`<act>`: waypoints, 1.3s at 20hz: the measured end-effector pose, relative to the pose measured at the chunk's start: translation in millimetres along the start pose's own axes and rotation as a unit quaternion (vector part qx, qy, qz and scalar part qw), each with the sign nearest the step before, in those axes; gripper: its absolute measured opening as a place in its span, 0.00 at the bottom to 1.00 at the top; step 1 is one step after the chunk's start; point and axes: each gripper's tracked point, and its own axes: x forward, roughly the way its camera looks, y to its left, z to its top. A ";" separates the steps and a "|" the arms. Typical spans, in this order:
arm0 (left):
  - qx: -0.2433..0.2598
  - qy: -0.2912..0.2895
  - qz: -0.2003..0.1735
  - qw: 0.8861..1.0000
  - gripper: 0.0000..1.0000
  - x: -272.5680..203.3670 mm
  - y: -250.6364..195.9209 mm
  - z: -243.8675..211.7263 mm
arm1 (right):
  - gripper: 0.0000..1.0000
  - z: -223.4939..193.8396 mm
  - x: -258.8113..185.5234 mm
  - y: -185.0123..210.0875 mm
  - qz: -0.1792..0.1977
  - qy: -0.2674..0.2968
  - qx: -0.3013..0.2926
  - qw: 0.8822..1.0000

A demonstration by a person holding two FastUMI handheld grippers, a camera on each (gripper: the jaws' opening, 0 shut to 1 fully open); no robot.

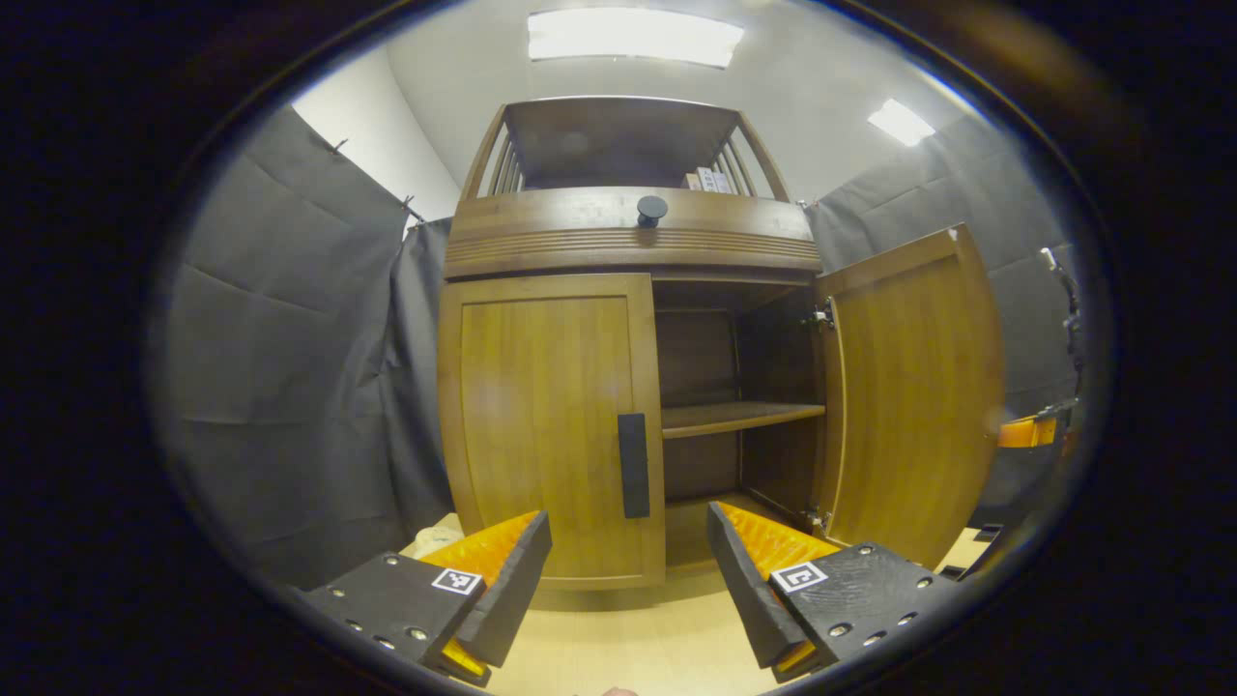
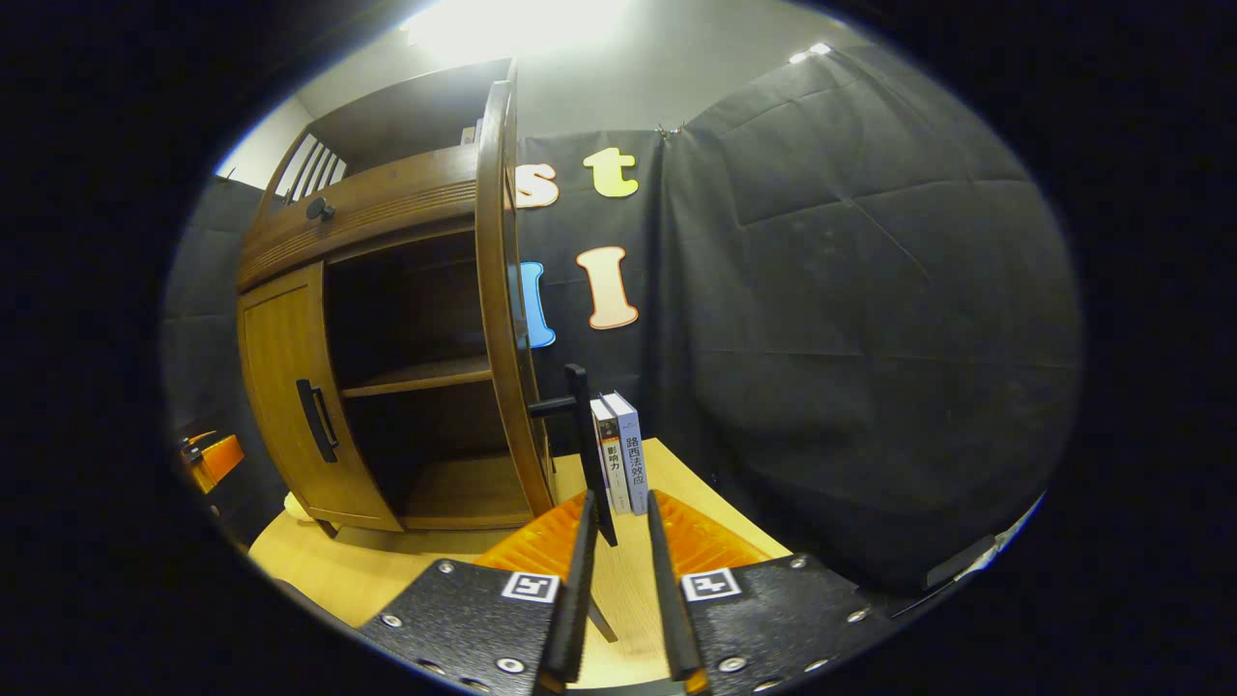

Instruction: Open the right door of the double-door shoe cabinet with the right hand, and open the left door with the left hand.

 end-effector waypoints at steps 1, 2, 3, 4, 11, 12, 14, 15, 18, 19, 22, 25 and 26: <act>-0.002 -0.001 0.000 1.000 0.92 1.8 -0.7 0.4 | 0.46 2.8 -4.5 0.9 0.000 -0.006 -0.003 1.000; -0.003 -0.002 -0.002 1.000 0.92 4.3 -2.1 1.5 | 0.60 4.8 -6.2 -4.1 -0.009 -0.011 -0.012 1.000; -0.004 -0.002 -0.003 1.000 0.92 4.4 -2.7 1.7 | 0.73 6.2 -10.7 -7.9 -0.016 -0.016 -0.022 1.000; -0.004 -0.005 -0.002 1.000 0.92 5.5 -1.9 3.3 | 0.85 8.7 -17.1 -10.5 -0.024 -0.020 -0.029 0.999; 0.014 -0.016 0.005 1.000 0.96 19.5 3.2 4.3 | 0.92 6.0 -36.2 -14.1 -0.031 -0.028 -0.013 0.999; 0.015 -0.016 0.004 1.000 0.92 21.3 3.4 3.3 | 0.93 3.1 -33.7 -13.3 -0.030 -0.022 -0.005 0.999; 0.014 -0.012 0.005 1.000 0.92 22.0 2.6 0.3 | 0.93 -4.3 -35.0 -11.9 -0.028 -0.015 0.008 0.999; 0.016 -0.010 0.007 1.000 0.99 22.1 2.3 -1.7 | 0.92 -8.4 -35.4 -11.9 -0.028 -0.010 0.013 0.999; 0.017 0.002 0.010 1.000 0.92 22.7 -2.4 -9.4 | 0.94 -20.2 -34.2 -13.1 -0.028 0.008 0.017 0.999; 0.017 0.006 0.011 1.000 0.92 23.8 -0.7 -11.6 | 0.93 -22.7 -33.8 -13.7 -0.029 0.013 0.017 0.999; 0.011 0.029 0.020 0.999 0.99 20.8 -1.7 -15.2 | 0.94 -22.4 -33.1 -18.9 -0.039 0.012 0.017 0.999; 0.001 0.047 0.009 0.999 0.77 28.3 -10.9 -26.6 | 0.94 -24.8 -32.6 -18.5 -0.039 0.016 0.021 0.999; 0.000 0.051 0.010 0.999 0.70 25.1 -10.5 -26.4 | 0.94 -26.8 -32.8 -19.3 -0.040 0.018 0.019 0.999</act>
